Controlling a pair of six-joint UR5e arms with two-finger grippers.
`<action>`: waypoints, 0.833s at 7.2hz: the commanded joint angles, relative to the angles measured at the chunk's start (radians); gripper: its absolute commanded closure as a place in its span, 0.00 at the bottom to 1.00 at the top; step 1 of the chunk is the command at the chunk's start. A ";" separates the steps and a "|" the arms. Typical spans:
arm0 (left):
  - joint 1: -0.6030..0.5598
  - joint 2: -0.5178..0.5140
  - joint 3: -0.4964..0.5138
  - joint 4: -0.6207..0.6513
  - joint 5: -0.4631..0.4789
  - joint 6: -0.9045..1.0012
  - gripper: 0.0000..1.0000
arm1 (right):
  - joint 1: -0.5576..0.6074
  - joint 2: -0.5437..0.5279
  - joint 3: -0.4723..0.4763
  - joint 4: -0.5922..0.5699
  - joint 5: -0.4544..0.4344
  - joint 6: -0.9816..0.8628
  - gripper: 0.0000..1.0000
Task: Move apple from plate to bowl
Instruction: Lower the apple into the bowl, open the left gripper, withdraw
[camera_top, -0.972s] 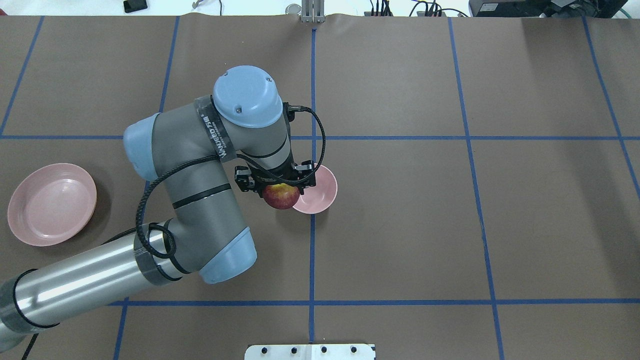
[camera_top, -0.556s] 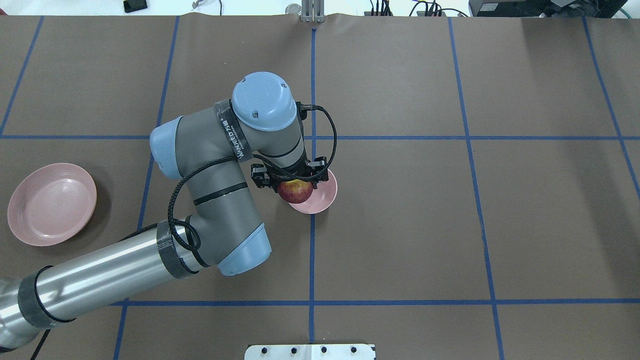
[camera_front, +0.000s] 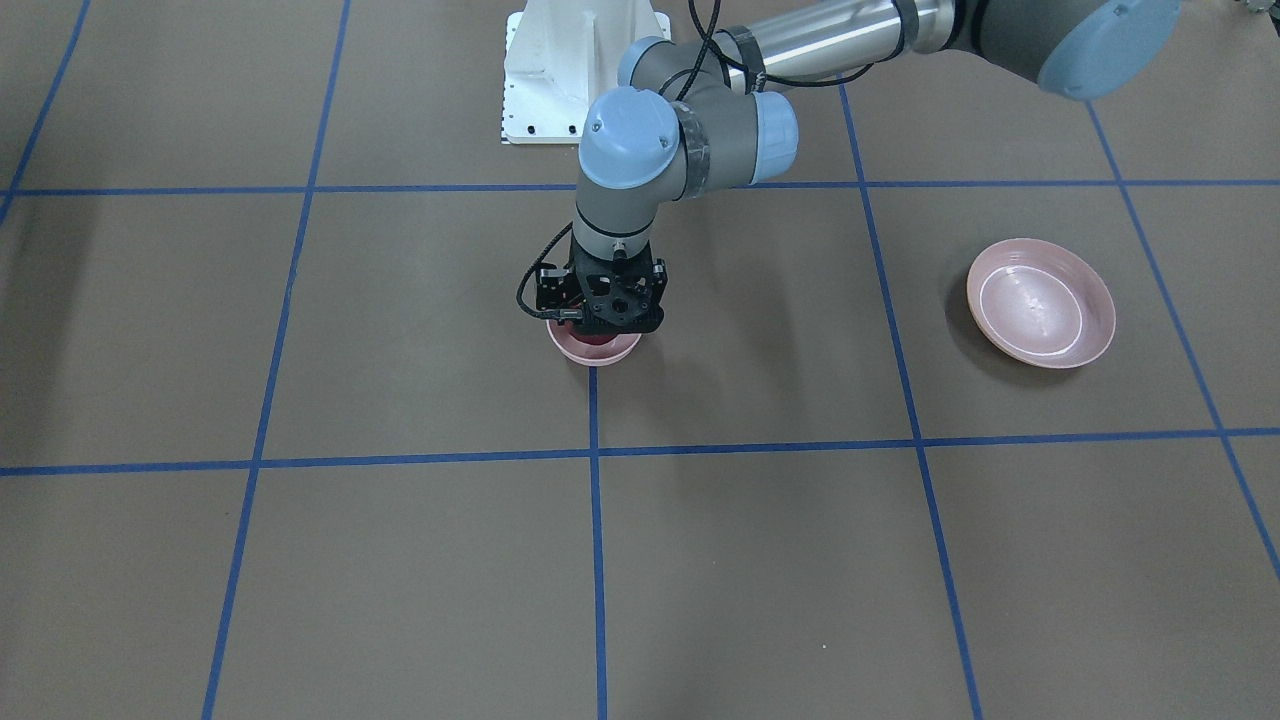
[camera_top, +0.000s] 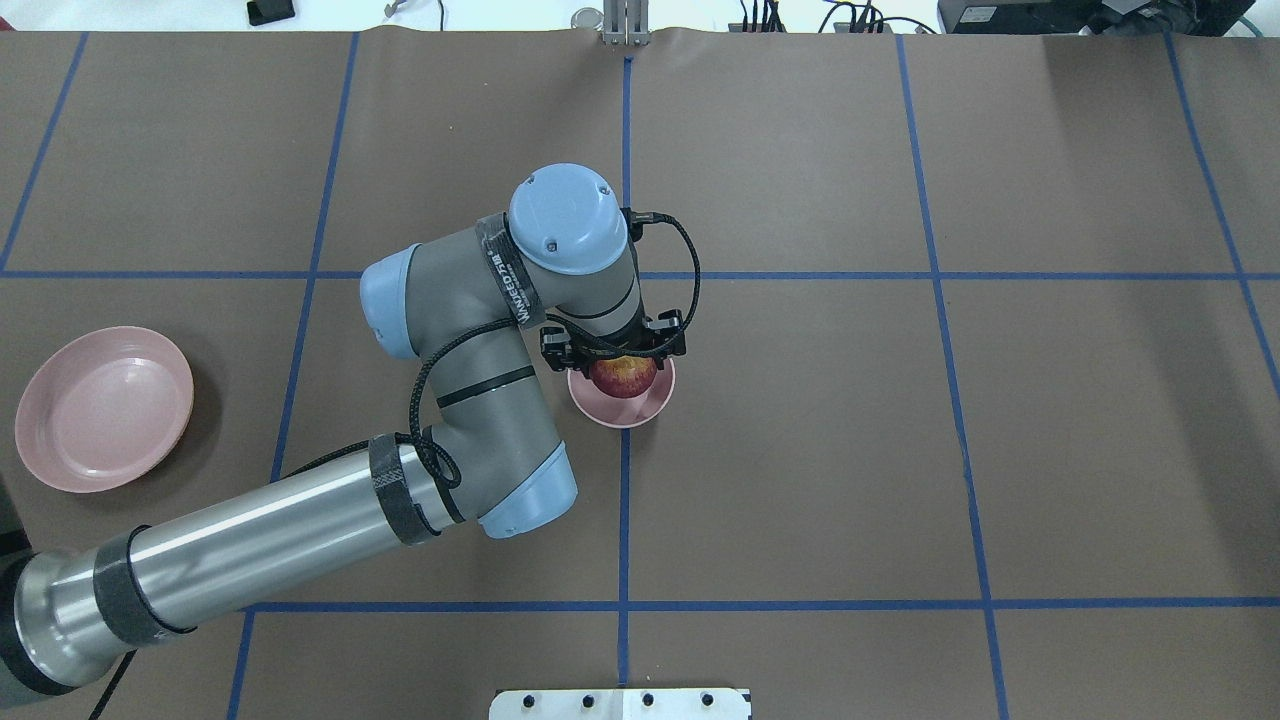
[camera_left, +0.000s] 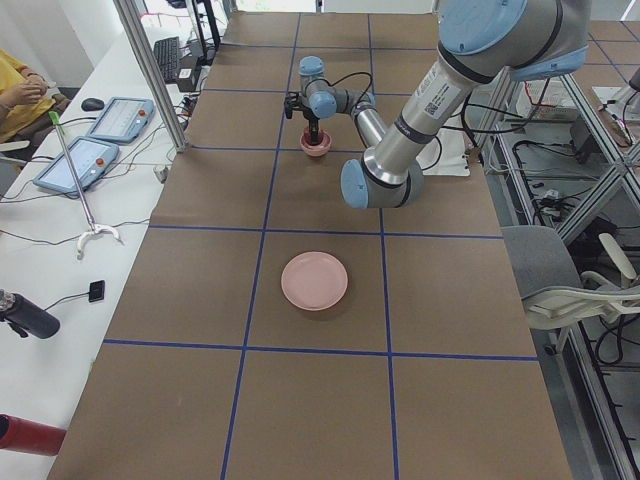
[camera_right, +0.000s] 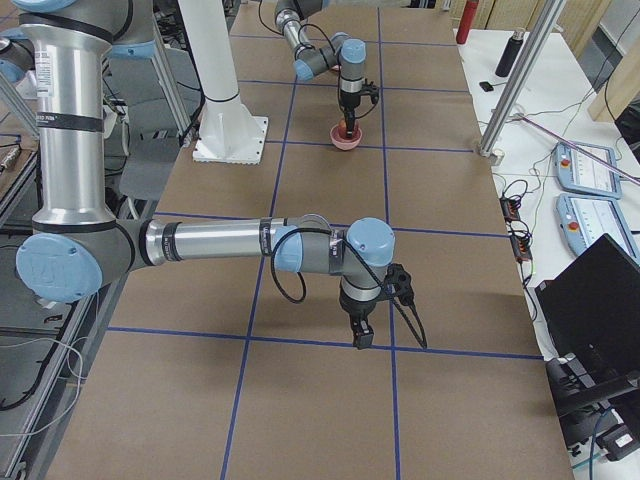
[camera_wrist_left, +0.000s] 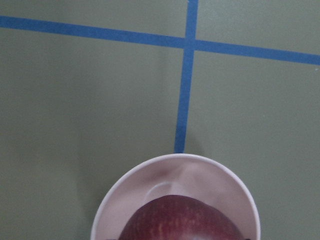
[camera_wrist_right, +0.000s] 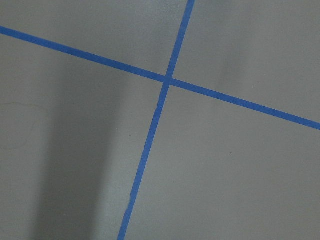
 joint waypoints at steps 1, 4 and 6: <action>0.009 0.000 0.006 -0.007 0.014 0.002 0.24 | 0.000 0.000 -0.001 0.000 -0.001 0.001 0.00; 0.009 0.001 0.002 -0.006 0.016 0.005 0.03 | 0.000 0.000 -0.001 0.000 0.000 0.000 0.00; 0.009 0.001 -0.006 -0.004 0.016 0.007 0.02 | 0.000 0.000 -0.001 0.000 -0.001 0.000 0.00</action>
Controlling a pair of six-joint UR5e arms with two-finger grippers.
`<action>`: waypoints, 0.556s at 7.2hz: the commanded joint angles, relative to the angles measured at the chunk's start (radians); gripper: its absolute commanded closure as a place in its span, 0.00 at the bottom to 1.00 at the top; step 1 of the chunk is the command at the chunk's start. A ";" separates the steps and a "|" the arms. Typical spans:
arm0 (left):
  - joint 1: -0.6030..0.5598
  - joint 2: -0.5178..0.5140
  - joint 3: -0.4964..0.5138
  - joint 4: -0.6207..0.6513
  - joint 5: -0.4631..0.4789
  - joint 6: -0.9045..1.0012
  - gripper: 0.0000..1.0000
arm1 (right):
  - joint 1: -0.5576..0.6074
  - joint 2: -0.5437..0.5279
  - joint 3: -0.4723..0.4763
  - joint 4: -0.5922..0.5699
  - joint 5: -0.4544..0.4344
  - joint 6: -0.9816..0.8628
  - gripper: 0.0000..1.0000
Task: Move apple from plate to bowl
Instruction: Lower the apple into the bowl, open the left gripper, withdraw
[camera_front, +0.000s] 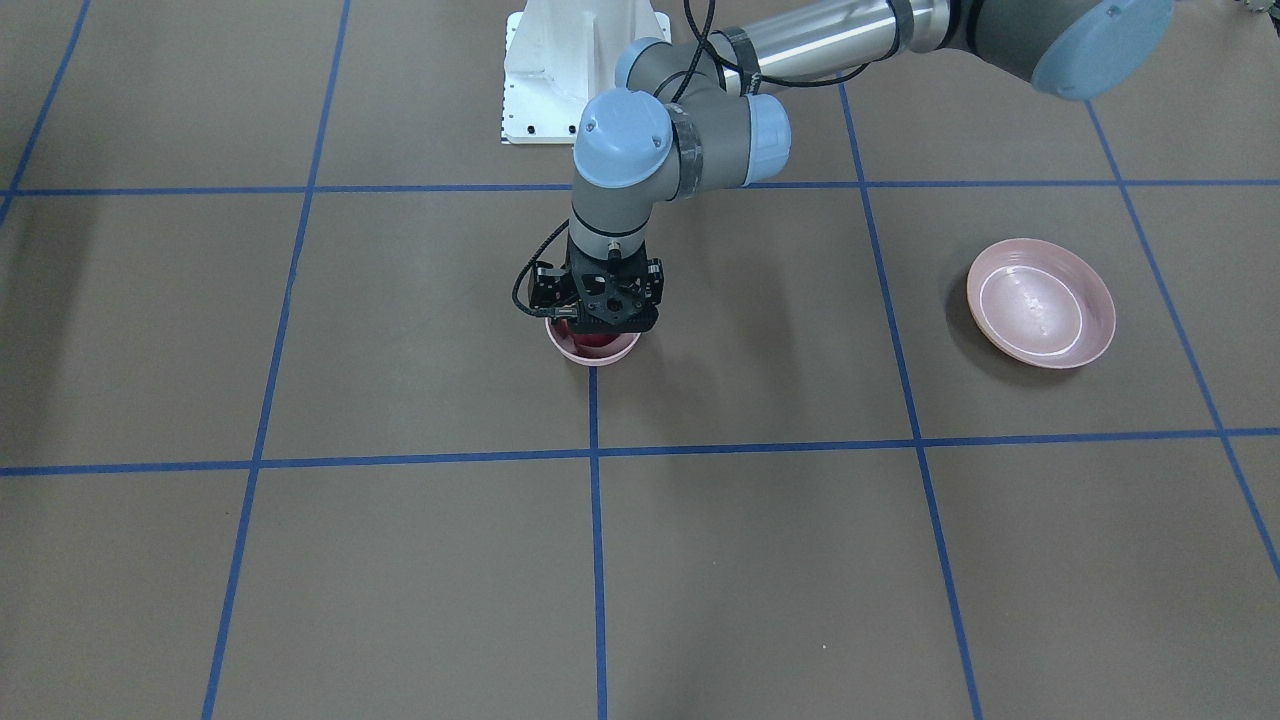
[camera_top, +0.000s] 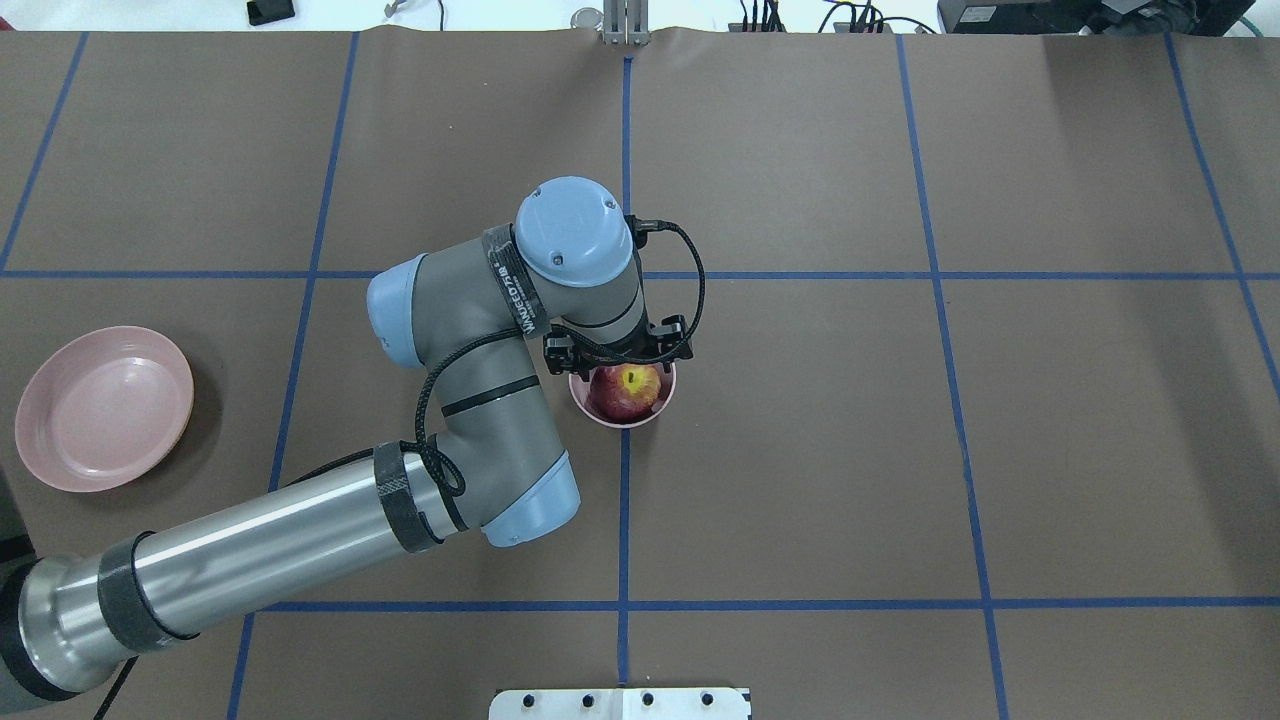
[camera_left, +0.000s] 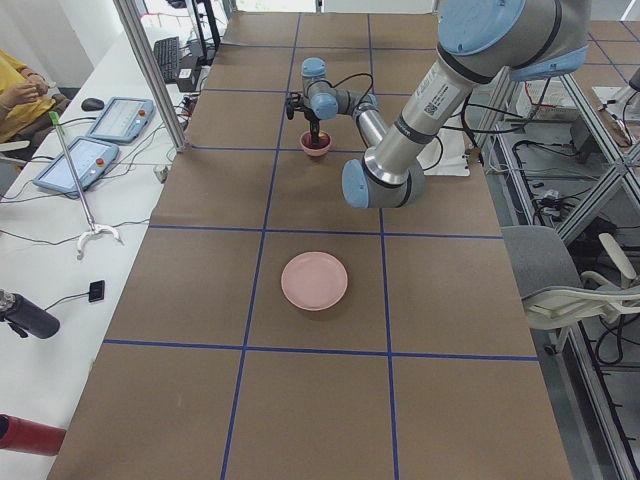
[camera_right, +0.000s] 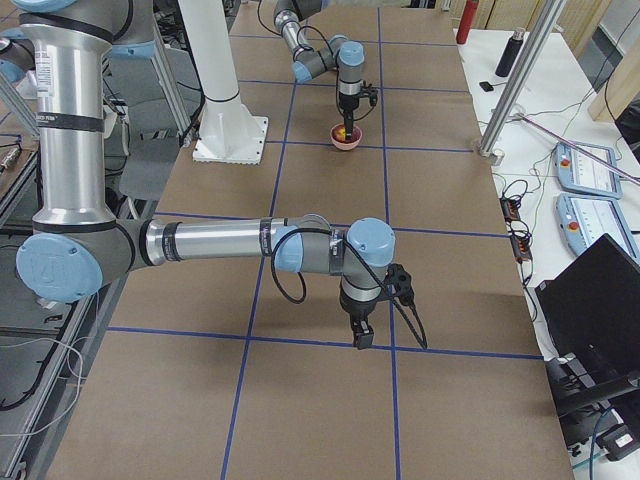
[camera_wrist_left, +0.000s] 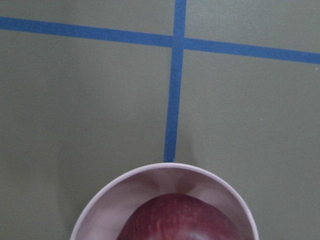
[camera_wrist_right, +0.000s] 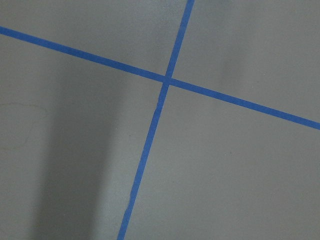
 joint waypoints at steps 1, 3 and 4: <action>-0.001 0.002 -0.029 0.007 -0.001 0.006 0.02 | 0.000 0.000 0.000 0.000 0.000 0.000 0.00; -0.015 0.076 -0.136 0.029 -0.008 0.016 0.02 | 0.000 0.000 -0.002 0.000 -0.001 0.001 0.00; -0.037 0.130 -0.226 0.103 -0.009 0.097 0.02 | 0.000 0.002 -0.002 0.000 -0.001 0.021 0.00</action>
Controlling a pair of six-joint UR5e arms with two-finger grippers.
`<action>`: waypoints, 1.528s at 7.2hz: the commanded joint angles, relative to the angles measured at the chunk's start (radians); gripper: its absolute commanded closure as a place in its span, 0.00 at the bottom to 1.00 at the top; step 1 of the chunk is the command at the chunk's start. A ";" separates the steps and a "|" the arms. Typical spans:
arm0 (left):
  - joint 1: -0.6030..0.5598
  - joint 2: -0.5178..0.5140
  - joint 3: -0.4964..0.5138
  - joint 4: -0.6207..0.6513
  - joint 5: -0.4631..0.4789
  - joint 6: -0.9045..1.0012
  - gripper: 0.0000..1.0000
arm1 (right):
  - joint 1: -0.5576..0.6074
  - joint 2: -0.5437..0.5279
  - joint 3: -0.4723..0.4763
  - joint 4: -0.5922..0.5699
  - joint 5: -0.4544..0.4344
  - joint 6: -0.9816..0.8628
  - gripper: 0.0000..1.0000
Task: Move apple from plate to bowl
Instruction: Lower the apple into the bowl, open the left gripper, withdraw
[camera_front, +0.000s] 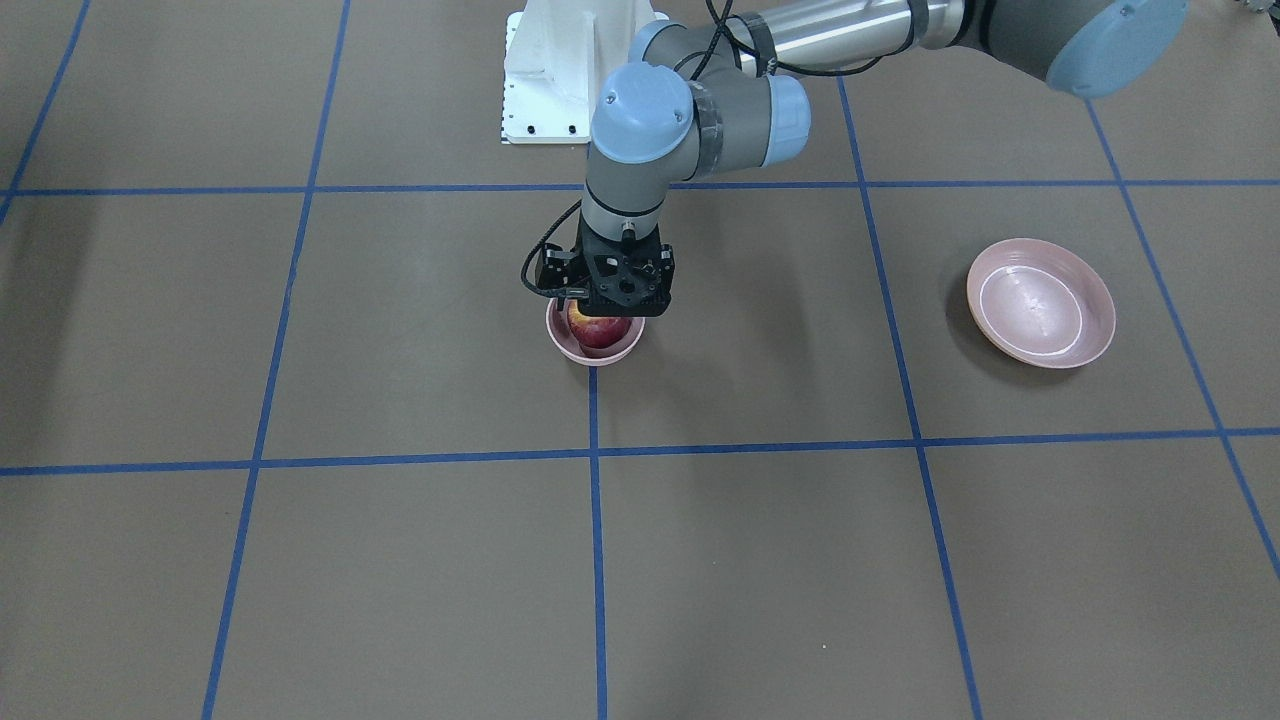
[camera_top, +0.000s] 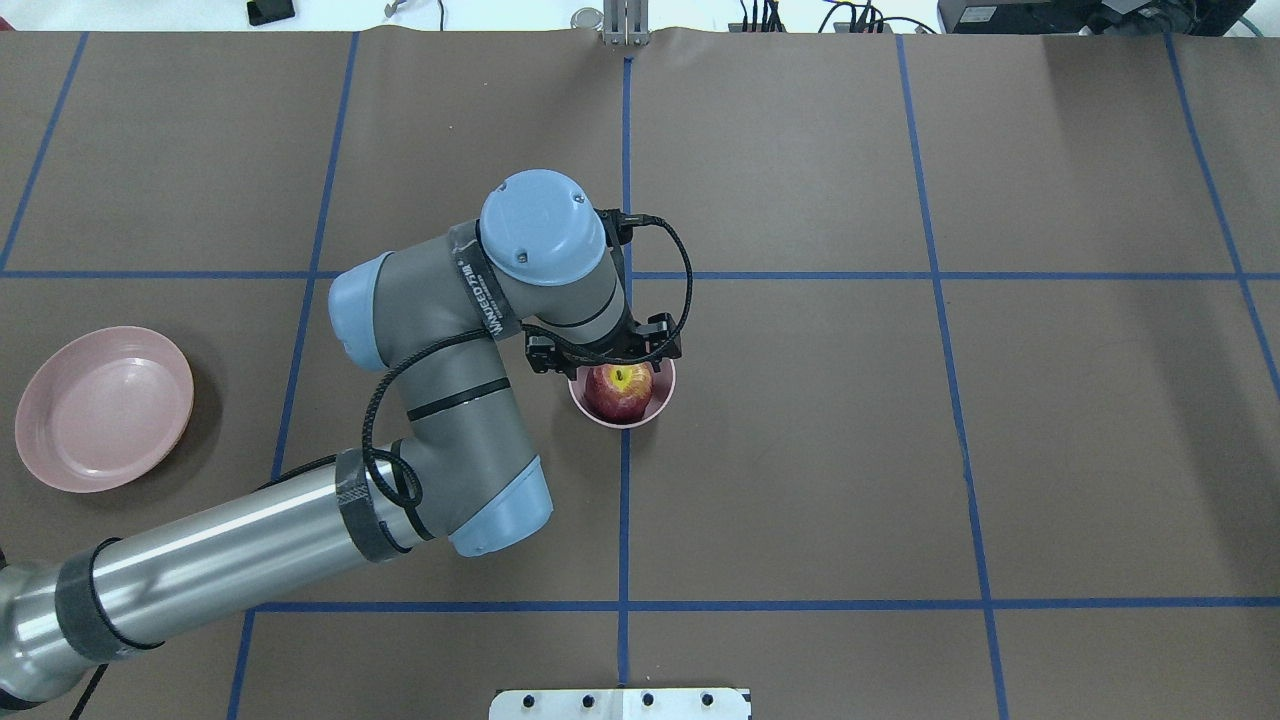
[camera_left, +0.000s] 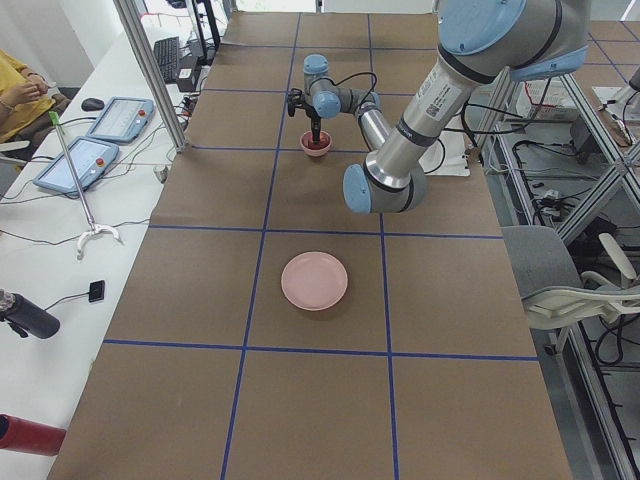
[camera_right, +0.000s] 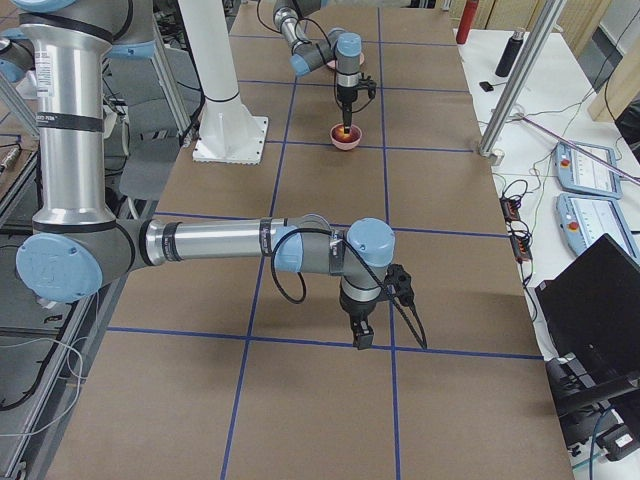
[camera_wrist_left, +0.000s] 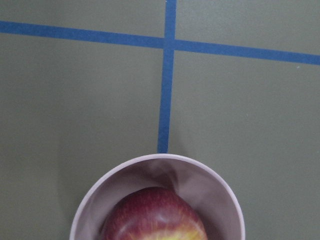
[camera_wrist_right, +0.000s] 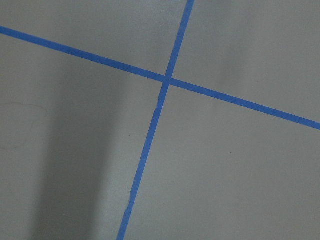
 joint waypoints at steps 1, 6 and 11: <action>-0.042 0.128 -0.210 0.173 -0.002 0.178 0.02 | 0.000 -0.002 -0.001 -0.002 0.000 0.039 0.00; -0.482 0.668 -0.522 0.232 -0.237 0.876 0.02 | 0.000 -0.019 -0.013 0.011 0.015 0.148 0.00; -0.879 0.934 -0.438 0.292 -0.240 1.291 0.02 | 0.000 -0.016 -0.017 0.100 0.015 0.201 0.00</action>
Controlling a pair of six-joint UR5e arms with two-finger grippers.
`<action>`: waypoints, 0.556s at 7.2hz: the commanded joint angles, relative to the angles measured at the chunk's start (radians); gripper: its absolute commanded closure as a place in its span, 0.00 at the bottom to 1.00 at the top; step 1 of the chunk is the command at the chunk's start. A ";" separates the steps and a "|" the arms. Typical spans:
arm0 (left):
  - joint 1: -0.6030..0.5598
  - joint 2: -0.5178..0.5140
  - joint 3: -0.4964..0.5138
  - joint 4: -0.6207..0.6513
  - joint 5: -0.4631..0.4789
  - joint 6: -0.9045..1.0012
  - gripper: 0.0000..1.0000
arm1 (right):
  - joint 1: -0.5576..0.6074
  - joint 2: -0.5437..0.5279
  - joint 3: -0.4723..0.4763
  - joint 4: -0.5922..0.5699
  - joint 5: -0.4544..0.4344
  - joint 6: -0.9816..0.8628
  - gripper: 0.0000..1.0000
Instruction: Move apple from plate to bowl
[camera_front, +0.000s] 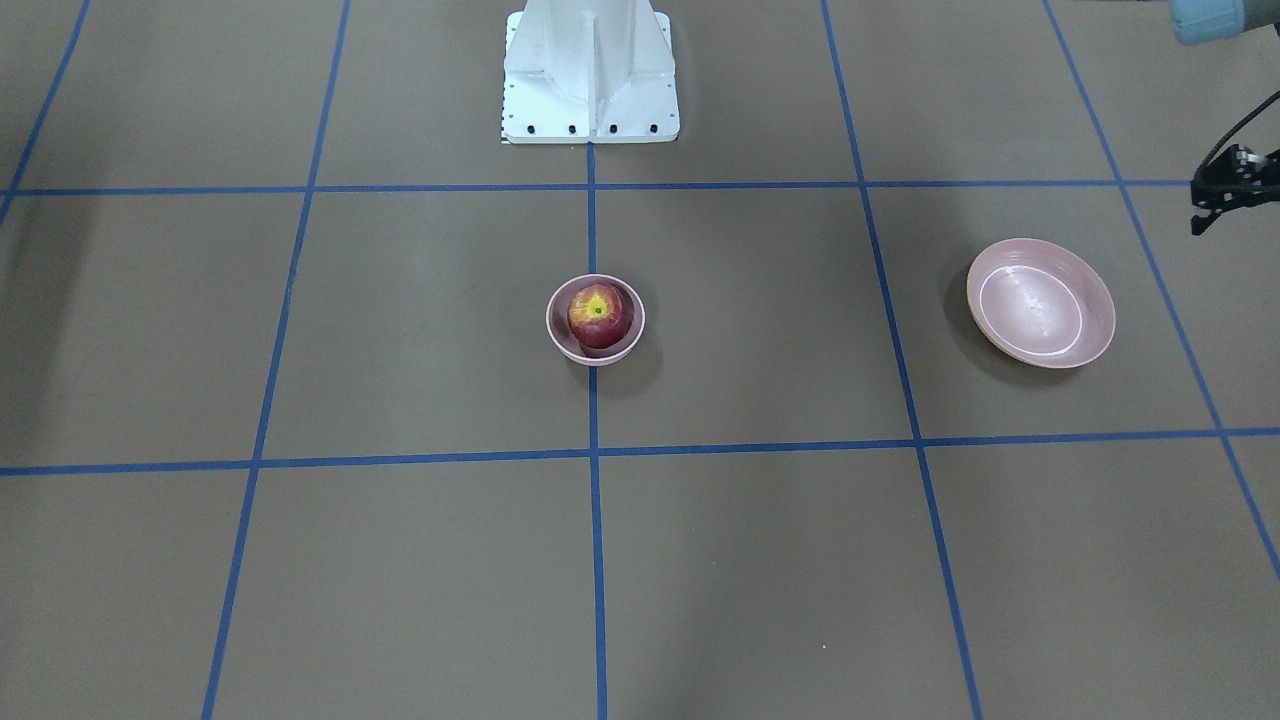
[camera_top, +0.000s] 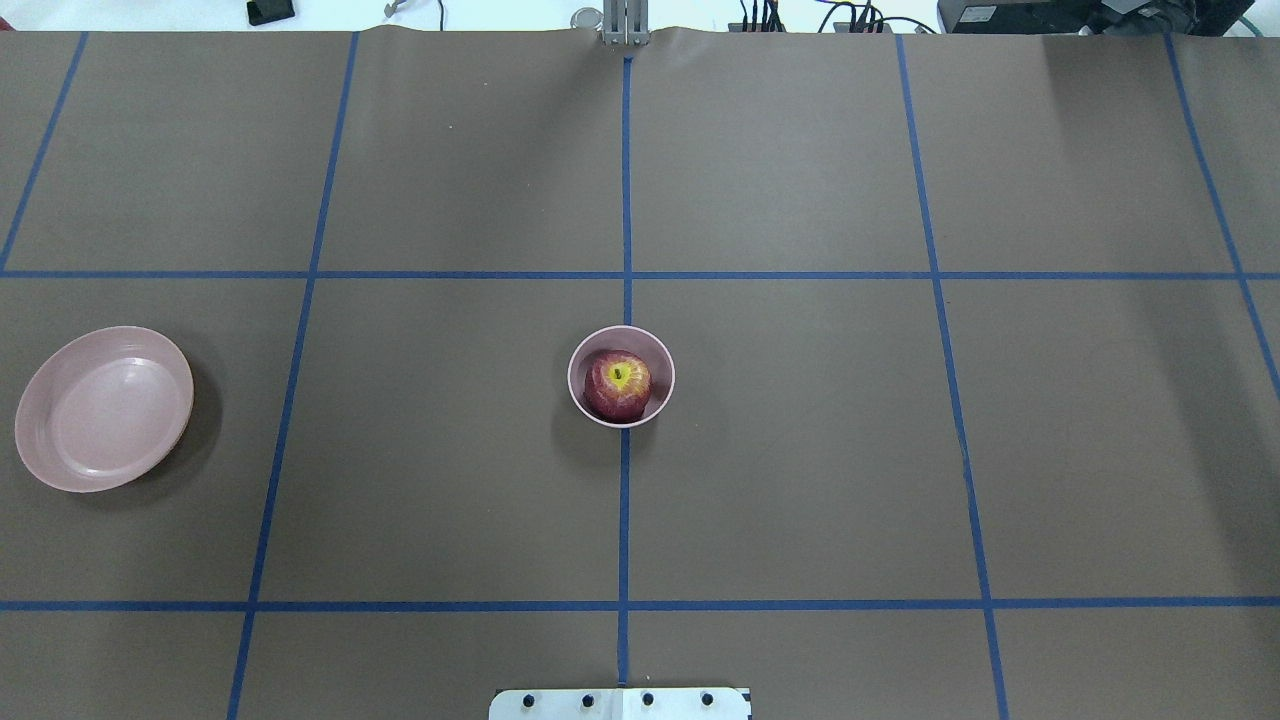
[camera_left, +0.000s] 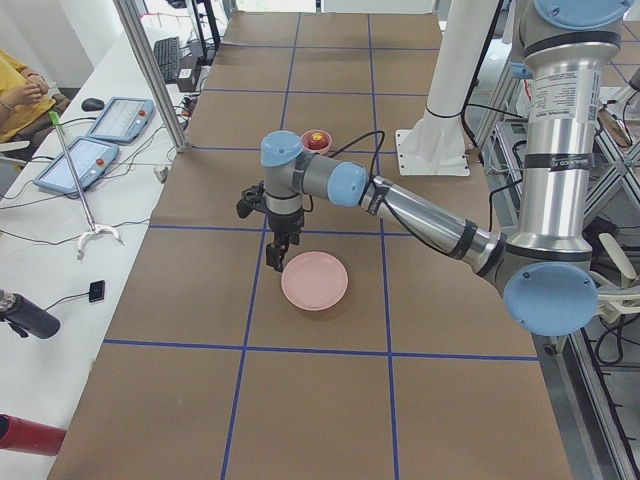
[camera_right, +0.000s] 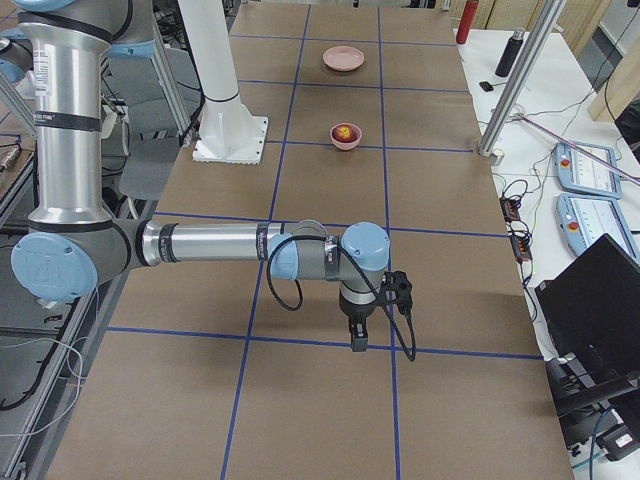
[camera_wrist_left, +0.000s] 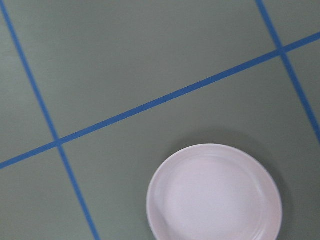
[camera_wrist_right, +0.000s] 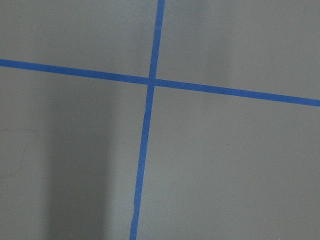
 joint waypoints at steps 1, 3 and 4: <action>-0.123 0.068 0.055 -0.035 -0.003 0.016 0.02 | 0.000 0.003 -0.001 0.007 0.000 0.004 0.00; -0.166 0.097 0.086 -0.060 -0.143 0.034 0.02 | 0.000 0.003 -0.001 0.007 0.002 0.004 0.00; -0.192 0.123 0.097 -0.060 -0.165 0.147 0.02 | 0.000 0.001 -0.001 0.007 0.000 0.004 0.00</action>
